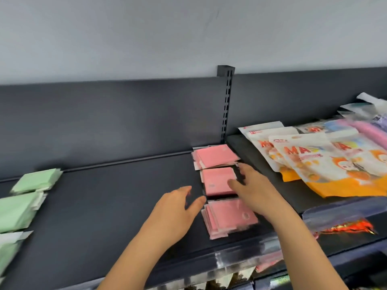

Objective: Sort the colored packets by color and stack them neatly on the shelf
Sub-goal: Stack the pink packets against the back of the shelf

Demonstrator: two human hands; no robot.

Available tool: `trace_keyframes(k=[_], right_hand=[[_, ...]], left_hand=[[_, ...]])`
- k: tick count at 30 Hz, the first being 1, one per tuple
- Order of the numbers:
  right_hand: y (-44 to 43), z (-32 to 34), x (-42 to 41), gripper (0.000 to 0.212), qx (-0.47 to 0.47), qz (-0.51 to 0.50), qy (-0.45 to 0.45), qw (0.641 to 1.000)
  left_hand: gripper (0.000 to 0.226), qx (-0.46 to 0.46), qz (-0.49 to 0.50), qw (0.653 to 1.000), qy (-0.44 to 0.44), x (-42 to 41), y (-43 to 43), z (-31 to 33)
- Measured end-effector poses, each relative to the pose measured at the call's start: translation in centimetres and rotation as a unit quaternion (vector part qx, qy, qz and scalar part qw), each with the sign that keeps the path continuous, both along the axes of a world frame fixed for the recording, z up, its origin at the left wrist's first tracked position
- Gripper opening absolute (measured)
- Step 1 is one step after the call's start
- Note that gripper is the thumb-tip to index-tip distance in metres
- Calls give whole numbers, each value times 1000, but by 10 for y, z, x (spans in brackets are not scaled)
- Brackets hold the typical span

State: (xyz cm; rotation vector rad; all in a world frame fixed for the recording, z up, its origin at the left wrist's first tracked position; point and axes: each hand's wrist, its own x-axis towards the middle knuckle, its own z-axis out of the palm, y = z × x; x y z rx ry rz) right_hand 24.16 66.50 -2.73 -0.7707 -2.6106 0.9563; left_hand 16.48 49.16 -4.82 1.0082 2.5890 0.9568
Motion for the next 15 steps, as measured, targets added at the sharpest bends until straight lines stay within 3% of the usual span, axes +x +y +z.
trace_keyframes(k=[3, 6, 10, 15], right_hand=[[3, -9, 17, 61, 10, 48, -62, 997], [3, -11, 27, 70, 17, 79, -118, 990], [4, -8, 30, 69, -31, 101, -109, 988], [4, -8, 29, 75, -65, 109, -93, 988]], left_hand=[[59, -46, -20, 998, -35, 13, 13, 1], [61, -36, -25, 997, -64, 19, 21, 0], [87, -56, -25, 992, -107, 14, 26, -4], [74, -17, -36, 992, -122, 15, 23, -3]])
